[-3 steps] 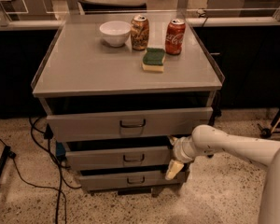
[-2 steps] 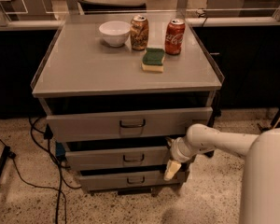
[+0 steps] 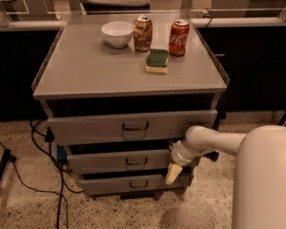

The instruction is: Open middle drawer

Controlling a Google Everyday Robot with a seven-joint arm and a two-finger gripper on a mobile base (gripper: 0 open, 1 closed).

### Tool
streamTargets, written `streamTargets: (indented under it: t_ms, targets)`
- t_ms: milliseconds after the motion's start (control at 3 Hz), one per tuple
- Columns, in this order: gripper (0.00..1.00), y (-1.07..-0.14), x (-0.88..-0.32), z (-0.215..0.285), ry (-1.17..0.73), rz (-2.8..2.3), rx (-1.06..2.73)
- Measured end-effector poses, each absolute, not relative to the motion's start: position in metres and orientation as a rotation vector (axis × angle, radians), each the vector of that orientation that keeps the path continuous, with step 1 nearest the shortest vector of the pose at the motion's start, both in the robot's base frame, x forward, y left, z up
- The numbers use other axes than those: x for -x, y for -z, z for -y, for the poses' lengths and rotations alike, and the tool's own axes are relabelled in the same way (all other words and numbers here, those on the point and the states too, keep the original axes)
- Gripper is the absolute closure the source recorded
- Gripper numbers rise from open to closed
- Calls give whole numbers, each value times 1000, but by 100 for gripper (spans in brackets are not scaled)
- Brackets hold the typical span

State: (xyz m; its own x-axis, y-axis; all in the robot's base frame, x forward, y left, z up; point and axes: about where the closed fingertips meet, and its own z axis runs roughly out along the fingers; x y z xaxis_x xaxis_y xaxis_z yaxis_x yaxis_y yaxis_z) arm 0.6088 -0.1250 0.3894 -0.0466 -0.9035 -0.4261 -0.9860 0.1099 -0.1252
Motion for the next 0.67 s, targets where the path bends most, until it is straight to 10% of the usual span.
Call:
streamTargets:
  t_ms: [667]
  targets:
    - [0,-394,-593,127,-335,-2046,1873]
